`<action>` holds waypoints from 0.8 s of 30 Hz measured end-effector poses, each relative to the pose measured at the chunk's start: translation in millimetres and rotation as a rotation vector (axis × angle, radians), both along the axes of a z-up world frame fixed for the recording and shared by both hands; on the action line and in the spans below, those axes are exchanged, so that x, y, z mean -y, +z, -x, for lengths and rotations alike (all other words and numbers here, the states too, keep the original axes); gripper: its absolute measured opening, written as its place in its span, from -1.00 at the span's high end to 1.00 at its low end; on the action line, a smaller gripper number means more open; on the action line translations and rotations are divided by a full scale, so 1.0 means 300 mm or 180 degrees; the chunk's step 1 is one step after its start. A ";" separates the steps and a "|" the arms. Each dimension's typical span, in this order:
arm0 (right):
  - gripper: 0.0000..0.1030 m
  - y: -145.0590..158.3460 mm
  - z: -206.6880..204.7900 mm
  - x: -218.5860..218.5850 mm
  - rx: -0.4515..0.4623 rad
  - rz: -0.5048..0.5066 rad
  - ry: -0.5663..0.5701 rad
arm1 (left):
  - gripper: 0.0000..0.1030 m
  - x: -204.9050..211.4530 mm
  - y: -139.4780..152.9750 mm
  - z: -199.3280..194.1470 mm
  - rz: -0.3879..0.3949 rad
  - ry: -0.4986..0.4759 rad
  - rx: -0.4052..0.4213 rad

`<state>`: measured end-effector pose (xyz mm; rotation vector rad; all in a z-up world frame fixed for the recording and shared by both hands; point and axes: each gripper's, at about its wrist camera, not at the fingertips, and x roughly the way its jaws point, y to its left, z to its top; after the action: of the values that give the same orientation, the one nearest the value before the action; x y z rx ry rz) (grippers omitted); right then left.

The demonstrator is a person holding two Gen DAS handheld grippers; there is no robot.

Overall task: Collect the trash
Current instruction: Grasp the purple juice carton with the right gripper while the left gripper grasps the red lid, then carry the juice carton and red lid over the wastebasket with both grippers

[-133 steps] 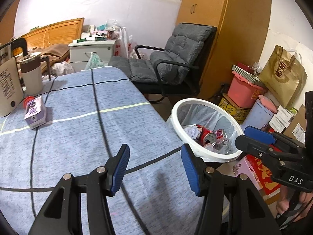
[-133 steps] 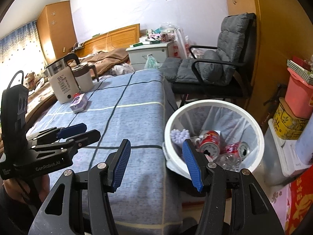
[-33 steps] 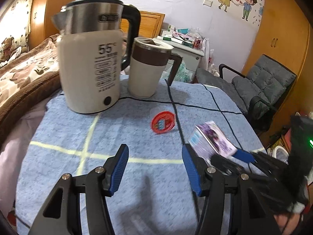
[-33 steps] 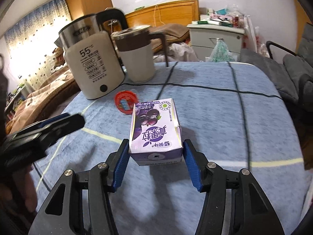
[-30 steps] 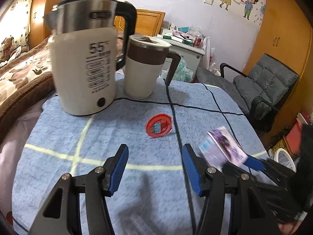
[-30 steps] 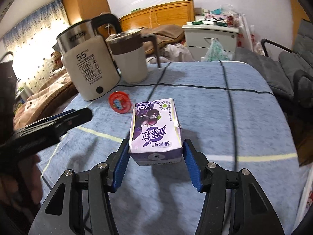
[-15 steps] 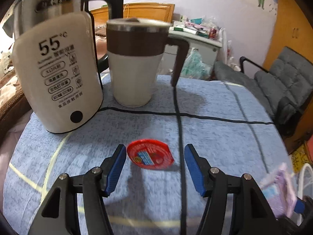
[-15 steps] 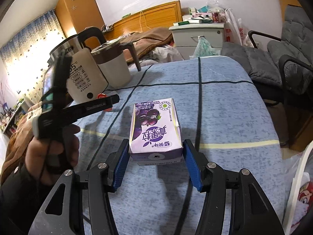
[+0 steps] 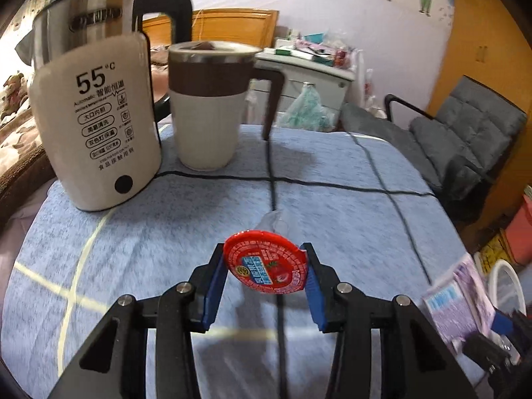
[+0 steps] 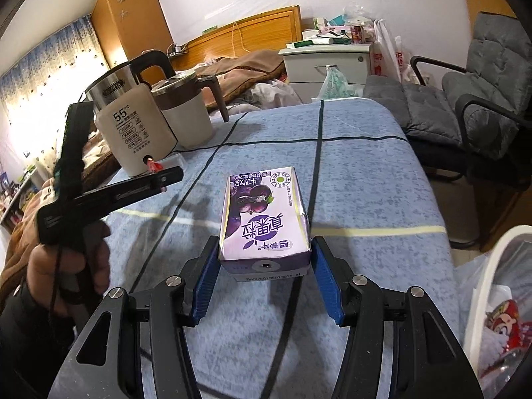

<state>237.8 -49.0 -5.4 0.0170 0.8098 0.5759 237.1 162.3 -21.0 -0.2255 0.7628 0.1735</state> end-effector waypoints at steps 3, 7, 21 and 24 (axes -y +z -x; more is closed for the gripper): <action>-0.08 0.007 0.032 0.031 0.0010 0.0044 -0.0018 | 0.12 0.040 0.019 0.064 0.0031 -0.0073 0.0036; -0.08 0.023 0.079 0.075 0.0043 0.0090 -0.0049 | 0.12 0.094 0.053 0.143 0.0057 -0.0157 0.0088; -0.08 0.091 0.301 0.237 0.0167 0.0159 -0.0117 | 0.12 0.330 0.147 0.385 0.0054 -0.0508 0.0258; -0.08 0.099 0.333 0.278 0.0174 0.0141 -0.0168 | 0.12 0.371 0.166 0.420 0.0062 -0.0594 0.0309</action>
<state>138.0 -132.4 24.3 -0.0179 0.7664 0.5064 111.0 51.0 28.7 -0.1788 0.6849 -0.0215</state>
